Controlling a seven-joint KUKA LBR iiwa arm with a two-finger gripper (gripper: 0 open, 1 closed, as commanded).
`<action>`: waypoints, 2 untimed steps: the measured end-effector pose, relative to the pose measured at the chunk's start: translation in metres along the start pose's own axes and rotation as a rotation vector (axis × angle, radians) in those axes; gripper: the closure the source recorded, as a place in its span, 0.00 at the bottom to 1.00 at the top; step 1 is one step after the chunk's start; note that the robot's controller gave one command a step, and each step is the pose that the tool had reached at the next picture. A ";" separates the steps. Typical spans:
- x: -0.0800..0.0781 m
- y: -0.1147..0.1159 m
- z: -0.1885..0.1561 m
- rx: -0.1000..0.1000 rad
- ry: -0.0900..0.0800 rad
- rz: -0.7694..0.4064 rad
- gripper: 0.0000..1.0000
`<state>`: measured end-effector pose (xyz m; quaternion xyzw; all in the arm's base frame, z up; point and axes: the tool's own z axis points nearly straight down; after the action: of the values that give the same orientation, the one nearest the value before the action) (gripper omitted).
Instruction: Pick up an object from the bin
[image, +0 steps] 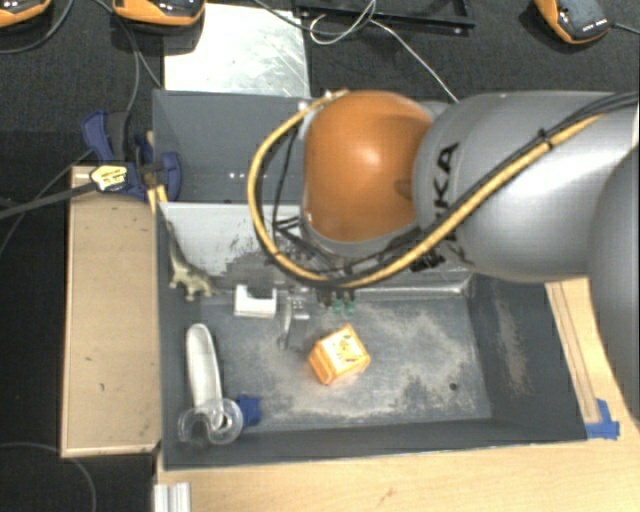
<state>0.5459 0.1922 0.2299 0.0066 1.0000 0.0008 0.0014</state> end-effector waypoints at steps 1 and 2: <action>0.000 0.000 0.000 0.000 0.000 0.000 0.00; -0.012 -0.016 0.070 -0.002 -0.006 -0.097 0.00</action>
Offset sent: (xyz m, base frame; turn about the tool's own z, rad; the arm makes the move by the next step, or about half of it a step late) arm 0.0128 -0.0207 -0.0906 -0.1158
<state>0.5578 0.1761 0.1594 -0.0417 0.9991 0.0015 0.0046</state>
